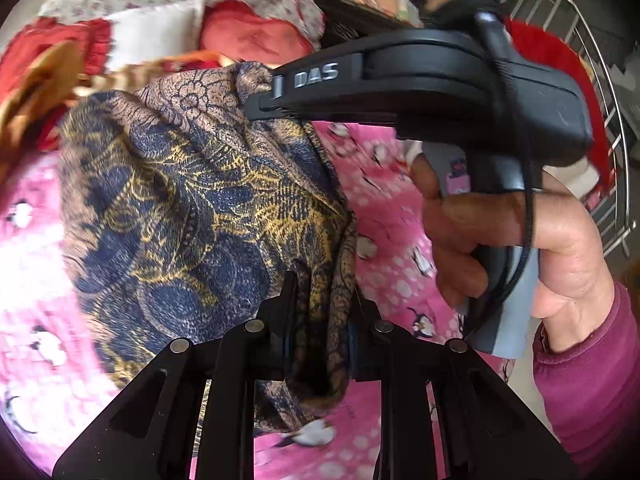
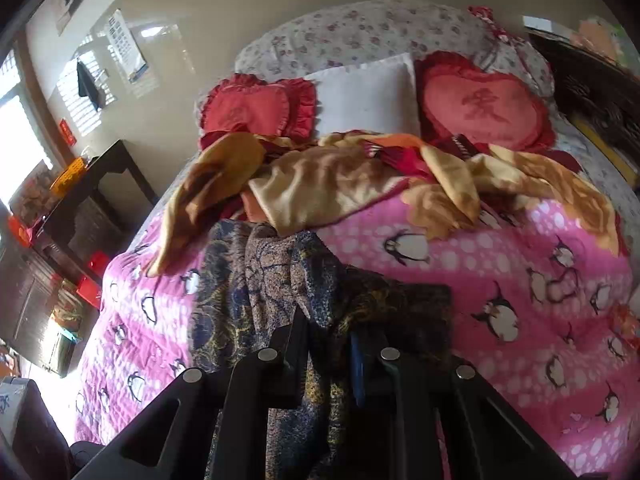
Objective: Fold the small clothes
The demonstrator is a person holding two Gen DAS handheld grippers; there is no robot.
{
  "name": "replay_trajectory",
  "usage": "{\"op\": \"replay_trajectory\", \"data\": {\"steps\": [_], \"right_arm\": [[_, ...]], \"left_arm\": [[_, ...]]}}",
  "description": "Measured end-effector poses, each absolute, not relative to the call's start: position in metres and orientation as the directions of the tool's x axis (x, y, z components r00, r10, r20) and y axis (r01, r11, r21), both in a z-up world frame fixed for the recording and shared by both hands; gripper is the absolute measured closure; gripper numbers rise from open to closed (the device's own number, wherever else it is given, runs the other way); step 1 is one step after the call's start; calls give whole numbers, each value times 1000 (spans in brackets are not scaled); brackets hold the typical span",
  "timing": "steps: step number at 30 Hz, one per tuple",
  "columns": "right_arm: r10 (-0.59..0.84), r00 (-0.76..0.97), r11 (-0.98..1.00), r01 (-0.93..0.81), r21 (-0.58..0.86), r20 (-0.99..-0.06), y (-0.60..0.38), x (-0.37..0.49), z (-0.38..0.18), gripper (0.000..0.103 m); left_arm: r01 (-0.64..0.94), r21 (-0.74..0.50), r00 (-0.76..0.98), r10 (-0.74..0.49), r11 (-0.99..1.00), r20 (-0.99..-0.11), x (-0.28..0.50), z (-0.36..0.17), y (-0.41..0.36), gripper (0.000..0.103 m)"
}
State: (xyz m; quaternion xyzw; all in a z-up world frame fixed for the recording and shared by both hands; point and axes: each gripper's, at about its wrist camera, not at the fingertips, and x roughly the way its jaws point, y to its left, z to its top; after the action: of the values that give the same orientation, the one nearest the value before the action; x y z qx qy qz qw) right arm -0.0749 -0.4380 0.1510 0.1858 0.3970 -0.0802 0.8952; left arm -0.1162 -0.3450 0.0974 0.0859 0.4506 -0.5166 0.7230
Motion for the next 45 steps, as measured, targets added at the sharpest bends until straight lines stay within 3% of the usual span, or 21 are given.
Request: {"op": "replay_trajectory", "data": {"steps": [4, 5, 7, 8, 12, 14, 16, 17, 18, 19, 21, 26, 27, 28, 30, 32, 35, 37, 41, 43, 45], "right_arm": [[11, 610, 893, 350, 281, -793, -468, -89, 113, 85], [40, 598, 877, 362, 314, -800, -475, -92, 104, 81], [64, 623, 840, 387, 379, -780, -485, -104, 97, 62], [82, 656, 819, 385, 426, -751, -491, -110, 97, 59], [178, 735, 738, 340, 582, -655, -502, -109, 96, 46], [174, 732, 743, 342, 576, -659, -500, -97, 92, 41], [173, 710, 758, 347, 552, -683, -493, -81, 87, 42], [161, 703, 772, 347, 532, -693, -489, -76, 88, 48], [116, 704, 799, 353, 487, -701, -484, -73, 91, 70], [63, 706, 825, 361, 435, -706, -480, -73, 97, 82], [-8, 712, 839, 387, 382, -702, -476, -75, 105, 87], [-79, 653, 789, 502, 353, -753, -488, -77, 78, 88], [-71, 646, 780, 511, 361, -760, -491, -78, 74, 83], [-76, 646, 768, 524, 368, -760, -492, -83, 77, 69], [-124, 653, 761, 545, 351, -747, -494, -97, 91, 59], [-134, 677, 781, 522, 344, -723, -487, -112, 109, 59], [-37, 707, 829, 416, 373, -706, -462, -134, 124, 59], [-25, 705, 862, 375, 343, -709, -441, -146, 124, 59], [-16, 660, 909, 322, 264, -751, -404, -164, 102, 61], [-77, 596, 927, 338, 162, -799, -395, -169, 83, 72], [-113, 508, 916, 386, 109, -854, -398, -171, 59, 74]], "left_arm": [[821, -380, -35, -625, 427, -779, -126, 80, -360, 85], [823, -386, -55, -619, 416, -783, -127, 80, -357, 84], [842, -350, -22, -622, 411, -783, -126, 89, -344, 84], [853, -326, 2, -628, 408, -779, -128, 94, -335, 83], [849, -252, 115, -628, 465, -769, -120, 106, -293, 62], [832, -209, 178, -605, 514, -776, -108, 102, -277, 62], [808, -176, 217, -561, 563, -799, -98, 92, -268, 62], [791, -164, 231, -537, 589, -812, -91, 86, -264, 62], [776, -155, 244, -517, 611, -821, -86, 80, -267, 62], [763, -150, 252, -503, 628, -827, -82, 75, -263, 62], [744, -149, 248, -477, 651, -843, -78, 62, -254, 62], [719, -145, 230, -430, 679, -873, -72, 37, -250, 62], [720, -144, 235, -434, 678, -870, -70, 40, -251, 62], [722, -147, 246, -449, 676, -859, -69, 45, -248, 62], [722, -141, 277, -469, 677, -839, -63, 55, -248, 62], [716, -131, 303, -475, 685, -826, -52, 62, -257, 62], [703, -133, 338, -493, 698, -801, -32, 75, -270, 62], [695, -118, 368, -491, 710, -790, -20, 79, -280, 55], [685, -97, 394, -479, 722, -785, -4, 77, -297, 50], [684, -86, 386, -459, 725, -800, 1, 70, -303, 50], [683, -90, 379, -456, 725, -805, 1, 64, -306, 50]]}}
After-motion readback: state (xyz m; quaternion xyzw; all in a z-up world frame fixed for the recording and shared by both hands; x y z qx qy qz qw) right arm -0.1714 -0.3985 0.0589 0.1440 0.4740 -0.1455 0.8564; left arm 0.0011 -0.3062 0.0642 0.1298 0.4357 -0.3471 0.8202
